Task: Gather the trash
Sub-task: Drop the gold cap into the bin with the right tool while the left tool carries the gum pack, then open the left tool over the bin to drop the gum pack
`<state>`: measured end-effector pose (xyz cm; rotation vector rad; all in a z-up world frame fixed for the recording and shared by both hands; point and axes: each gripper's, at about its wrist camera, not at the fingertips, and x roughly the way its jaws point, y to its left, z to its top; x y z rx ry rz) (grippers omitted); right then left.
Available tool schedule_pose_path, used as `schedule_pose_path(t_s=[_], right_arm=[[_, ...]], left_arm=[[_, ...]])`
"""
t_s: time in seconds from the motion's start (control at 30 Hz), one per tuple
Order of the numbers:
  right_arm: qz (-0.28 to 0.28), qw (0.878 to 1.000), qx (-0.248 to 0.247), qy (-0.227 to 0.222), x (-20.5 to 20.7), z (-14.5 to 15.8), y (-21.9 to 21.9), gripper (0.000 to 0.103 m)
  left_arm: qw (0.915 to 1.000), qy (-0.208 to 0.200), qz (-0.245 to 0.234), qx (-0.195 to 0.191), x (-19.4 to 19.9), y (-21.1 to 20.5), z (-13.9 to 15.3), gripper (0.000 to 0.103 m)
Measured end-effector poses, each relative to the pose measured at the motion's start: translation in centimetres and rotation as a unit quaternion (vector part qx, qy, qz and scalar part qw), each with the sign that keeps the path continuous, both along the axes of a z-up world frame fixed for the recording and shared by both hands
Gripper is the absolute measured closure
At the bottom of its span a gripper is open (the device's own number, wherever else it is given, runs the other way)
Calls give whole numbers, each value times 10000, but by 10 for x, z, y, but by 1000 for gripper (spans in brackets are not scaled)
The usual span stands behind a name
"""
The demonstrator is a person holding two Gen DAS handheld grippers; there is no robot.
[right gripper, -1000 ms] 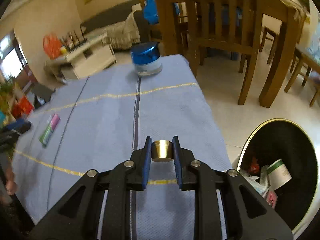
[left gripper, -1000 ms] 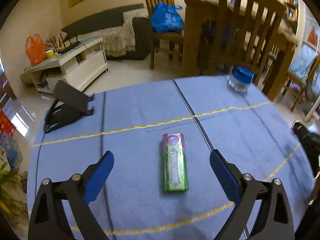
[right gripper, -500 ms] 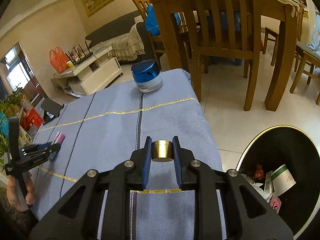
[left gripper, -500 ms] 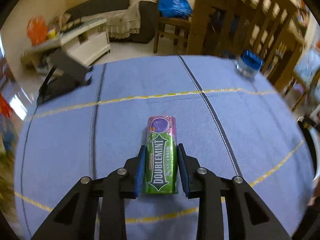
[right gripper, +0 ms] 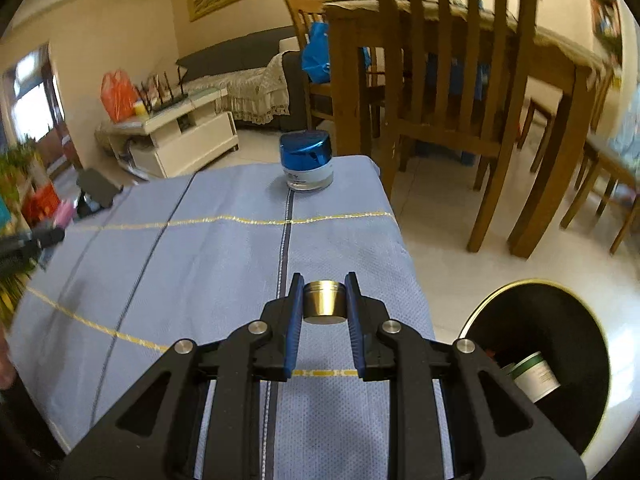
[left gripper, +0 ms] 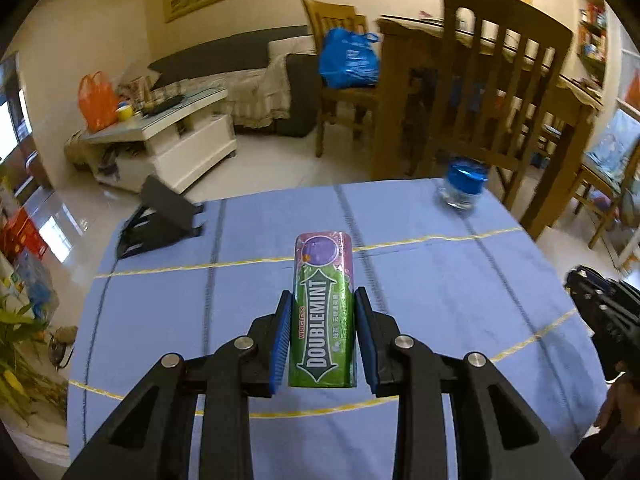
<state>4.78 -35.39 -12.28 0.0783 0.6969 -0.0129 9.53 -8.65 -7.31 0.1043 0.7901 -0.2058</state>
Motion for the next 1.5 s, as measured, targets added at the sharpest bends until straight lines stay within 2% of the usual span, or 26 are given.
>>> schedule_pose_path(t_s=[0.1,0.2,0.3,0.5,0.73,0.77,0.8,0.83,0.87,1.03,1.1,1.17,1.27,1.37,1.5], right_arm=[[0,9997,-239,-58,-5,4,5,82],[-137,9996,-180,-182,-14,11,-7,82],[-359,9990,45,-257,-28,15,-30,82],[-1022,9941,99,-359,-62,19,-89,82],[-1996,9785,522,-23,-79,-15,-165,82],[-2098,9761,569,5,-79,-19,-171,80],[-2241,9727,597,39,-80,-23,-176,70],[-2355,9697,643,71,-81,-27,-180,60],[-2404,9678,739,50,-82,-30,-184,42],[-2560,9626,826,-317,-92,-25,-189,36],[-2637,9592,840,-585,-102,-18,-186,24],[-2807,9522,841,-865,-114,-11,-189,17],[-3235,9318,960,-1337,-141,-2,-202,6],[-3589,9111,1294,-1562,-160,-6,-218,6],[-3789,8989,1510,-1599,-173,-11,-232,6]], left_arm=[[9997,-41,-244,87,-5,-23,3,74],[9982,-185,-529,206,-16,-53,9,74],[9968,-253,-722,235,-20,-77,12,74],[9921,-318,-1170,331,-30,-130,13,74],[9857,-319,-1594,439,-46,-180,7,74],[9847,-317,-1649,463,-47,-186,6,74],[9840,-315,-1689,476,-49,-190,5,74],[9834,-313,-1718,485,-50,-193,4,74],[9826,-310,-1759,503,-51,-198,3,74],[9792,-266,-1928,581,-54,-220,-4,74],[9776,-232,-2001,613,-55,-228,-7,74],[9754,-190,-2098,654,-57,-239,-11,74],[9710,-164,-2272,732,-60,-257,-16,74],[9650,-136,-2493,801,-63,-283,-19,74],[9574,-187,-2770,794,-69,-315,-17,74]])
